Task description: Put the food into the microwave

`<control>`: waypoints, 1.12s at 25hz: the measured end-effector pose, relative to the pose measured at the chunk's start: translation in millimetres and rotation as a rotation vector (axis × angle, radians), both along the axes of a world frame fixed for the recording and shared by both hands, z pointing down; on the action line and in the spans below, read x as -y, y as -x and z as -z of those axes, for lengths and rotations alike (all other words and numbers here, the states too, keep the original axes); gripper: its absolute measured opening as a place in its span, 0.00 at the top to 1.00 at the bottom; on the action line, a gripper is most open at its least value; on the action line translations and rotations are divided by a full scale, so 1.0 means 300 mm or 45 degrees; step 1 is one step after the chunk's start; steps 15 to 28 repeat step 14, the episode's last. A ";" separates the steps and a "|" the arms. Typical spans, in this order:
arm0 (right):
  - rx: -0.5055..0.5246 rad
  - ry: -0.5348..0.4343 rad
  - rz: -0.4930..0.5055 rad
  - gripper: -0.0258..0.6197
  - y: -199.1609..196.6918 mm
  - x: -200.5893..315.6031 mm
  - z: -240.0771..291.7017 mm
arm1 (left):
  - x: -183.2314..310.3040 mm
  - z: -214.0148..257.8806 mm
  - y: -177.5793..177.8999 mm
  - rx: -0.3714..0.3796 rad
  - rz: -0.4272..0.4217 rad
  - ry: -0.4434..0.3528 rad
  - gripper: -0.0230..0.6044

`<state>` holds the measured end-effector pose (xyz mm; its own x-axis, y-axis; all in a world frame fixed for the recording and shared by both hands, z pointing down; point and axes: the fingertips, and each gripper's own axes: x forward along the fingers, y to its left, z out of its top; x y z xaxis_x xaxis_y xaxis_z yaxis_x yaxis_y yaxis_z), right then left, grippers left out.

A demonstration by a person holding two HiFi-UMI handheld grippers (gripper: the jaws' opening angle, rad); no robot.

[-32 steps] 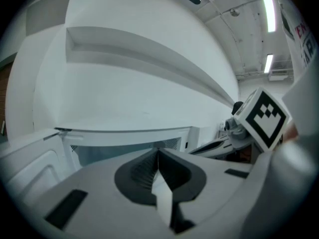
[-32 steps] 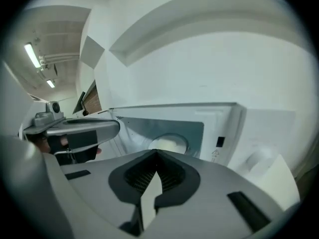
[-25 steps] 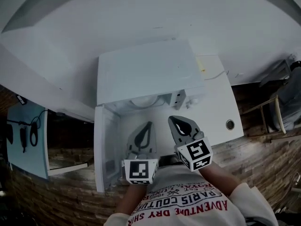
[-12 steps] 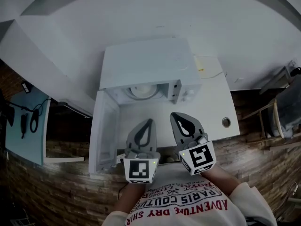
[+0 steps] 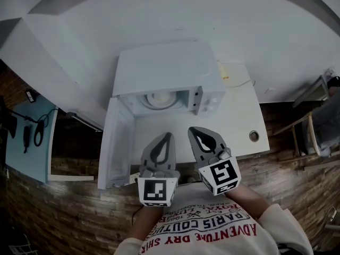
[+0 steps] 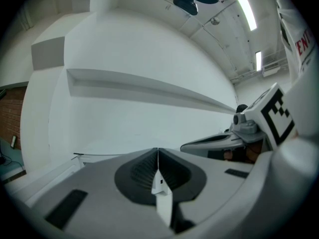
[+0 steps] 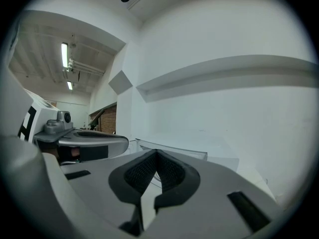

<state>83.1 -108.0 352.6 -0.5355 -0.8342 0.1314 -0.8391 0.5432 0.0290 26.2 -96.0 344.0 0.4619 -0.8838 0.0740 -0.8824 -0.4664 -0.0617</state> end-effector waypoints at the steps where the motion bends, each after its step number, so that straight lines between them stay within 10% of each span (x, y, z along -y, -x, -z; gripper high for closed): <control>1: -0.003 0.002 0.006 0.94 0.003 0.000 0.001 | -0.002 0.007 -0.001 -0.009 0.002 0.005 0.95; 28: -0.027 -0.041 0.035 0.94 0.010 0.038 0.019 | 0.030 0.010 -0.004 -0.043 0.032 0.004 0.95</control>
